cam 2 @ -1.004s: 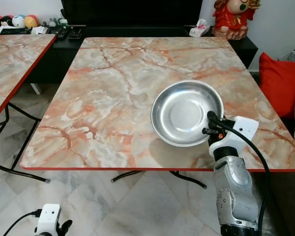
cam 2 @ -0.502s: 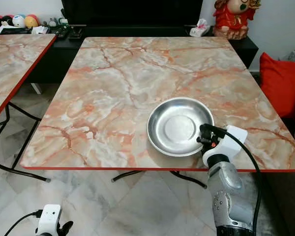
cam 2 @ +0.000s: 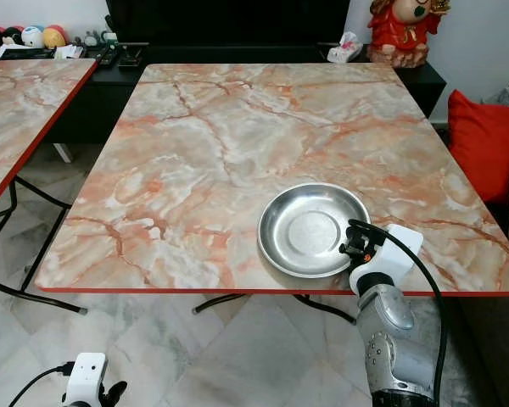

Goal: Setting the table

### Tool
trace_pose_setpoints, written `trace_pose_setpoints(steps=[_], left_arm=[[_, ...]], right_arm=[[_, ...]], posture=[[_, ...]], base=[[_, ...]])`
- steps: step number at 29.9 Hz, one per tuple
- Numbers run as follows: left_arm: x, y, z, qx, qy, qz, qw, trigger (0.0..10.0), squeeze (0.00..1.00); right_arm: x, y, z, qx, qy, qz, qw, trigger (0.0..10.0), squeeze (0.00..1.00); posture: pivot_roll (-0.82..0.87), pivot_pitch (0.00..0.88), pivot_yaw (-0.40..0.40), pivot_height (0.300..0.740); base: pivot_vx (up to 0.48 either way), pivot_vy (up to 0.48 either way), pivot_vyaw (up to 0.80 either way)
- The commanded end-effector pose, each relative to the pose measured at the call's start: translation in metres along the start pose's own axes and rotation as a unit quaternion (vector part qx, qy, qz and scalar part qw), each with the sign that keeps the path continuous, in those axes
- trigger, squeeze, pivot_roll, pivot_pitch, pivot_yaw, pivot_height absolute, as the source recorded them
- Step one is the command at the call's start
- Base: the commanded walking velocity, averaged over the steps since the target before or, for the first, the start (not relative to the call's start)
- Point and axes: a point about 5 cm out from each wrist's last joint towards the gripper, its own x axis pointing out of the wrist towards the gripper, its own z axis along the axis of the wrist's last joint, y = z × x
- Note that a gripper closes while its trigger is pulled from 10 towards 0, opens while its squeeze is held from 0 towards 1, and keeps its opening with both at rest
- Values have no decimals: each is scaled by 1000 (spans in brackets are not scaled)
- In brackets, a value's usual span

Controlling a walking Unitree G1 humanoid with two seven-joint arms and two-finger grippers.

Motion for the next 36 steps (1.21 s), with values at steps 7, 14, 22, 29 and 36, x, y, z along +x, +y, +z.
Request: trace_pose_setpoints(steps=[7,14,22,29,36], left_arm=[[-2,-1,-8,-4,15,0,1000,10000,0],[-2,-1,-8,-3,15,-1,1000,10000,0],[-1,-2,-7,-3,14,-2,1000,10000,0],[-1,-1,-7,-3,14,0,1000,10000,0],[-1,-3,-7,-4,15,-2,1000,10000,0]], right_arm=[[1,2,-8,12,9,-4,1000,10000,651],[2,3,-9,13,11,-5,1000,10000,1000],[3,6,-12,14,13,-4,1000,10000,0],[3,8,-14,-5,19,1,1000,10000,0],[3,10,-20,-40,32,6,999,10000,1000]], posture=[[-39,84,25,740],[-41,86,28,740],[-39,83,27,740],[-41,83,27,740],[-39,82,27,740]], base=[[0,0,0],[0,0,0],[0,0,0],[0,0,0],[0,0,0]])
